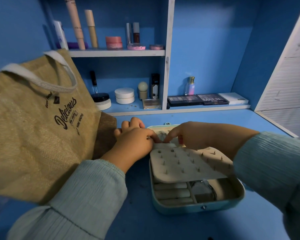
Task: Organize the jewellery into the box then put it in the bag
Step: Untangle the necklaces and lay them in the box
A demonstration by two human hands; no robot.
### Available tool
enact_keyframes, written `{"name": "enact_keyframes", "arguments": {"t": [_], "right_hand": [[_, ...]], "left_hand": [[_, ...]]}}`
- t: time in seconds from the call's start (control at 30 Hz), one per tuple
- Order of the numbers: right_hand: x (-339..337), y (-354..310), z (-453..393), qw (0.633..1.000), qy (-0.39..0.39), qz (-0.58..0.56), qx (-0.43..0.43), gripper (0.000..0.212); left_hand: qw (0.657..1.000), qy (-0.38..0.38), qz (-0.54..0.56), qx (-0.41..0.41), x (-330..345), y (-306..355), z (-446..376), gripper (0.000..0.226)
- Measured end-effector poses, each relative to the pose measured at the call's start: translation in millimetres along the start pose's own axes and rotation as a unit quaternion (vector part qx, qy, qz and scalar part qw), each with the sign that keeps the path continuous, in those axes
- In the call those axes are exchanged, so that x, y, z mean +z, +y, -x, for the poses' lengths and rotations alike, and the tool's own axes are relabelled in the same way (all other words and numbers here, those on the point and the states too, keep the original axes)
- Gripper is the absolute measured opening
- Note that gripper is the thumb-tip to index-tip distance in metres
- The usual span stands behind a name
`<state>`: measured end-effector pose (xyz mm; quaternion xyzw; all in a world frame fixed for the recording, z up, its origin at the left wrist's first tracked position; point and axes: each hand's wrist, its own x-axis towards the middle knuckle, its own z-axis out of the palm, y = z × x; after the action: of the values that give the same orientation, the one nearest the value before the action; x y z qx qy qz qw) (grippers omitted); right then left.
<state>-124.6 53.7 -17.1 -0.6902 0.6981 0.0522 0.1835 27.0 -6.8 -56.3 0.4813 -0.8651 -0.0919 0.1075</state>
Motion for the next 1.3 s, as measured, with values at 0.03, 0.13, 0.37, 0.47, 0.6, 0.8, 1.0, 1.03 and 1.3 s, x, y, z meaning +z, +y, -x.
{"name": "enact_keyframes", "arguments": {"t": [0.03, 0.13, 0.37, 0.47, 0.6, 0.8, 1.0, 1.03, 1.3], "right_hand": [[-0.1, 0.1, -0.1, 1.0, 0.005, -0.001, 0.003, 0.056], [-2.3, 1.3, 0.9, 1.0, 0.013, -0.007, 0.007, 0.054], [0.1, -0.7, -2.1, 1.0, 0.01, 0.003, 0.008, 0.058], [-0.5, -0.3, -0.7, 1.0, 0.014, -0.015, 0.01, 0.048], [-3.7, 1.3, 2.3, 0.999, 0.014, -0.032, 0.011, 0.045], [0.0, 0.3, -0.1, 1.0, 0.016, -0.009, 0.007, 0.048], [-1.4, 1.6, 3.5, 0.999, 0.025, -0.027, 0.014, 0.045], [-1.0, 1.5, 3.9, 0.999, 0.022, -0.022, 0.013, 0.042], [2.3, -0.5, 5.7, 1.0, 0.019, -0.018, 0.017, 0.036]], "left_hand": [[1.0, -0.002, 0.001, -0.002, -0.4, 0.0, 0.1, 0.028], [1.0, -0.006, 0.001, -0.007, -1.0, 0.5, -0.1, 0.026], [1.0, -0.001, -0.003, 0.002, 0.7, -1.0, -1.9, 0.025], [1.0, 0.003, -0.005, 0.005, 1.4, -1.8, -2.2, 0.025], [1.0, 0.004, -0.01, 0.005, 2.5, -2.0, -3.2, 0.024], [1.0, 0.007, -0.003, 0.011, 1.5, -2.0, -1.5, 0.028], [1.0, 0.004, -0.009, 0.014, 1.1, -0.5, -1.8, 0.028], [1.0, 0.002, -0.009, 0.014, 0.6, -0.3, -1.6, 0.028], [1.0, -0.013, -0.011, 0.007, -2.2, 0.5, -0.3, 0.028]]}}
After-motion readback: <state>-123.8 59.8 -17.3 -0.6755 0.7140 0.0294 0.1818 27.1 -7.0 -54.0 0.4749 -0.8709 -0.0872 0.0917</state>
